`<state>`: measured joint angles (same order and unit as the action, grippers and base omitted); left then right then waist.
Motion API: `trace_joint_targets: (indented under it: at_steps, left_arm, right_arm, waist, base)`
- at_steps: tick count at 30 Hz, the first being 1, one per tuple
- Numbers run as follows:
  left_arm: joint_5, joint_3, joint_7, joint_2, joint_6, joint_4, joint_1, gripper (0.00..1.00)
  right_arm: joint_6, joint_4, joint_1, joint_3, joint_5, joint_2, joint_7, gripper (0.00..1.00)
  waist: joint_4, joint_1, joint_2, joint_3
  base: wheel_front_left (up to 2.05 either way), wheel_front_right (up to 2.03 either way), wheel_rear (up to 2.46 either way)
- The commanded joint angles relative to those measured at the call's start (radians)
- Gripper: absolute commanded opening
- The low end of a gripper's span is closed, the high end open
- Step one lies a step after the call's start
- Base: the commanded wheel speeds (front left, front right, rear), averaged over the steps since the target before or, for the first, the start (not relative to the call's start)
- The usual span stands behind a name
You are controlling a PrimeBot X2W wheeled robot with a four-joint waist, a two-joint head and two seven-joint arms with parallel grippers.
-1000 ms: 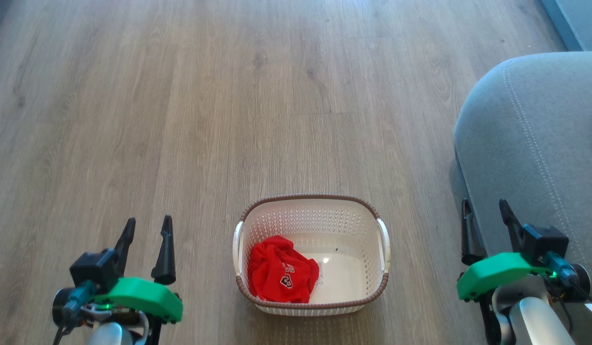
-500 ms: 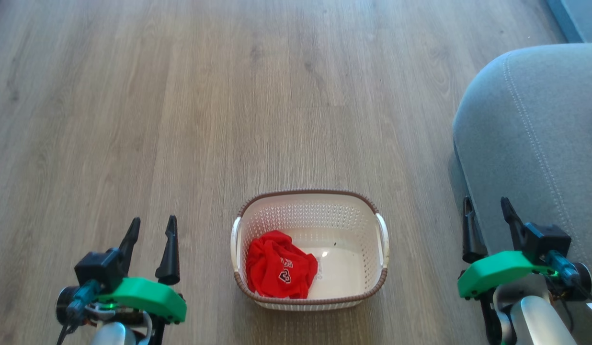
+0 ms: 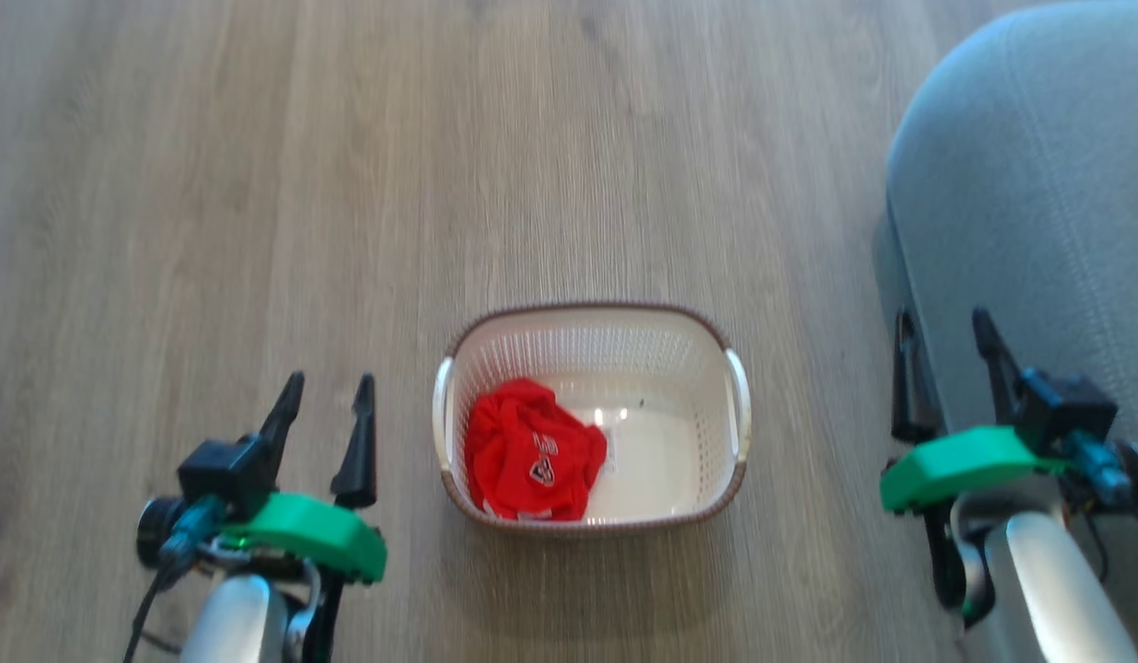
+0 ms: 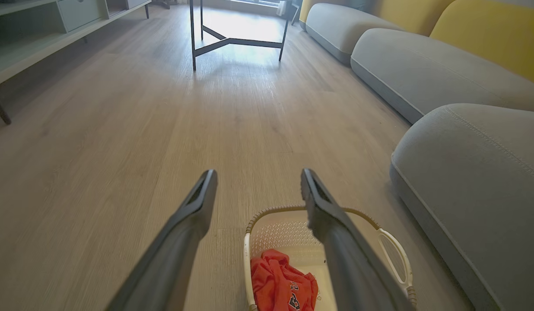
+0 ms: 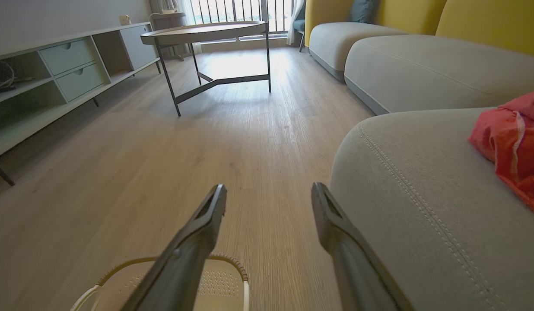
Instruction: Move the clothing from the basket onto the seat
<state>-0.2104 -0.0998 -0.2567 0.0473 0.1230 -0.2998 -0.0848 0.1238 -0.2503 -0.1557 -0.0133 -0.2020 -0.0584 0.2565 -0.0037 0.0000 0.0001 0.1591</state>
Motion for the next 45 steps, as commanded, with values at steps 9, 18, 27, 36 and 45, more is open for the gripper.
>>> trace_joint_targets:
  at_steps: [9,18,27,36,45]
  left_arm:
    - [0.019,-0.060,-0.005,0.003,0.004,0.006,-0.143,1.00]
    - [0.059,-0.158,-0.005,0.003,0.007,-0.037,-0.253,1.00]
    - [0.088,-0.332,-0.005,0.051,0.007,-0.134,-0.410,1.00]
    - [0.118,-0.534,-0.005,0.087,0.008,-0.378,-0.617,1.00]
    - [0.155,-0.695,0.057,0.071,0.008,-0.663,-0.847,1.00]
  right_arm:
    - [0.007,0.068,-0.137,-0.030,0.018,0.007,0.005,1.00]
    - [0.007,0.100,-0.237,-0.046,0.017,0.008,0.005,1.00]
    - [0.007,0.121,-0.308,-0.082,-0.015,0.008,0.005,1.00]
    - [0.007,0.137,-0.344,-0.103,-0.044,0.008,0.005,1.00]
    - [0.007,0.145,-0.369,-0.138,-0.075,0.008,0.005,1.00]
  waist:
    - [-0.026,0.0000,-0.0001,0.207]
    - [-0.052,0.0000,-0.0001,0.378]
    - [-0.103,0.0000,-0.0001,0.517]
    - [-0.155,0.0000,-0.0001,0.615]
    - [-0.193,0.0000,-0.0001,0.694]
  base:
    - [0.00,0.00,0.00]
    - [0.00,0.00,0.00]
    - [0.00,0.00,0.00]
    - [0.00,0.00,0.00]
    - [0.00,0.00,0.00]
